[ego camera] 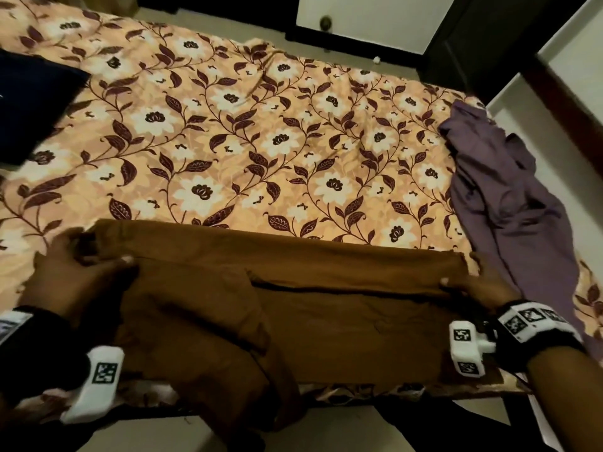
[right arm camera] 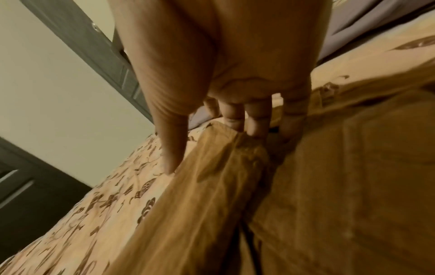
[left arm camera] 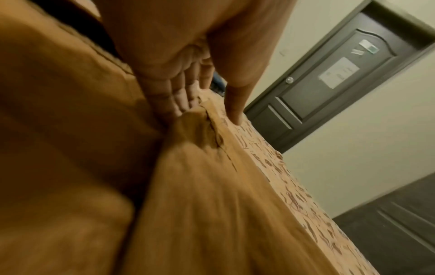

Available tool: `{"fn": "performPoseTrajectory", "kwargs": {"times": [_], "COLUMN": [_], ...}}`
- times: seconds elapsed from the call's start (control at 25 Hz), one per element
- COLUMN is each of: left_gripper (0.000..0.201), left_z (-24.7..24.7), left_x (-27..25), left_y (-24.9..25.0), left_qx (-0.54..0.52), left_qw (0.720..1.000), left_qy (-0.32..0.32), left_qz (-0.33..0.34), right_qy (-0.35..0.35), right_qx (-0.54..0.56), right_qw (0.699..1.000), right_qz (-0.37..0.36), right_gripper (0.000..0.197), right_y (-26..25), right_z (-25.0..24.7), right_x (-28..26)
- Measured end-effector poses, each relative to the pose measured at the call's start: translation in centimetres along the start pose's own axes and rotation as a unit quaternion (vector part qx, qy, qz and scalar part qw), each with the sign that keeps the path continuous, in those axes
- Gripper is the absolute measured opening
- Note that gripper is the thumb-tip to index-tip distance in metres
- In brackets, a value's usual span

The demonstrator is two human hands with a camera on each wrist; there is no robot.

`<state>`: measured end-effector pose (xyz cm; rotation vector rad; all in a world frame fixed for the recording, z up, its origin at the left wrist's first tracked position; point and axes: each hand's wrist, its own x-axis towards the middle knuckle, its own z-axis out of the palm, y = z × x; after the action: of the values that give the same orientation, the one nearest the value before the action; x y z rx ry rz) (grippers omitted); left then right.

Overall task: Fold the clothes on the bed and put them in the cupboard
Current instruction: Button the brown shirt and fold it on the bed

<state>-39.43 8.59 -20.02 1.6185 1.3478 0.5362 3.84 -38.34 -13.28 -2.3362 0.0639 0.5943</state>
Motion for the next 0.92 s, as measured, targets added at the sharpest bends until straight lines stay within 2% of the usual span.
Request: {"fn": "performPoseTrajectory", "kwargs": {"times": [0.16, 0.28, 0.32, 0.4, 0.48, 0.64, 0.72, 0.8, 0.84, 0.88, 0.92], "left_gripper": [0.062, 0.053, 0.052, 0.058, 0.071, 0.077, 0.080, 0.070, 0.060, 0.052, 0.047], "left_z": [-1.5, -2.1, -1.9, -1.7, -1.8, -2.3, -2.4, -1.0, 0.8, 3.3, 6.0], "left_x": [-1.4, -3.3, -3.7, -4.9, -5.0, -5.8, -6.6, -8.5, -9.4, -10.3, -10.9], "left_y": [1.6, 3.6, 3.5, 3.7, 3.1, 4.6, 5.7, 8.1, 9.5, 10.9, 11.7], "left_qx": [-0.061, -0.076, -0.086, -0.096, -0.064, -0.085, 0.095, 0.322, 0.350, 0.319, 0.280], "left_qw": [0.998, 0.996, 0.996, 0.992, 0.991, 0.991, 0.991, 0.936, 0.913, 0.911, 0.911], "left_qy": [-0.020, -0.035, -0.035, -0.078, -0.117, -0.101, -0.084, -0.026, -0.031, -0.085, -0.165], "left_qz": [0.004, 0.010, 0.005, -0.026, -0.014, -0.016, 0.038, 0.142, 0.209, 0.245, 0.253], "right_qy": [0.046, 0.086, 0.086, 0.078, 0.065, 0.123, 0.159, 0.160, 0.131, 0.082, 0.016], "right_qx": [0.019, 0.014, 0.013, 0.005, -0.034, -0.069, -0.135, -0.242, -0.273, -0.280, -0.275], "right_qw": [0.998, 0.996, 0.996, 0.996, 0.997, 0.989, 0.978, 0.955, 0.945, 0.936, 0.923], "right_qz": [-0.032, -0.007, 0.018, 0.050, 0.018, -0.042, -0.031, -0.067, -0.126, -0.198, -0.269], "right_gripper": [0.072, 0.054, 0.055, 0.064, 0.076, 0.065, 0.059, 0.053, 0.048, 0.043, 0.041], "right_y": [0.0, 0.5, 0.9, 1.6, 2.1, 2.0, 1.1, -0.5, -1.9, -3.5, -5.4], "right_z": [-1.2, -0.9, -0.3, 1.1, 2.3, 2.7, 3.2, 5.4, 7.8, 10.9, 14.4], "right_x": [-0.9, -1.3, -1.2, -1.6, -2.0, -3.1, -4.2, -6.4, -7.9, -9.5, -11.5]}}
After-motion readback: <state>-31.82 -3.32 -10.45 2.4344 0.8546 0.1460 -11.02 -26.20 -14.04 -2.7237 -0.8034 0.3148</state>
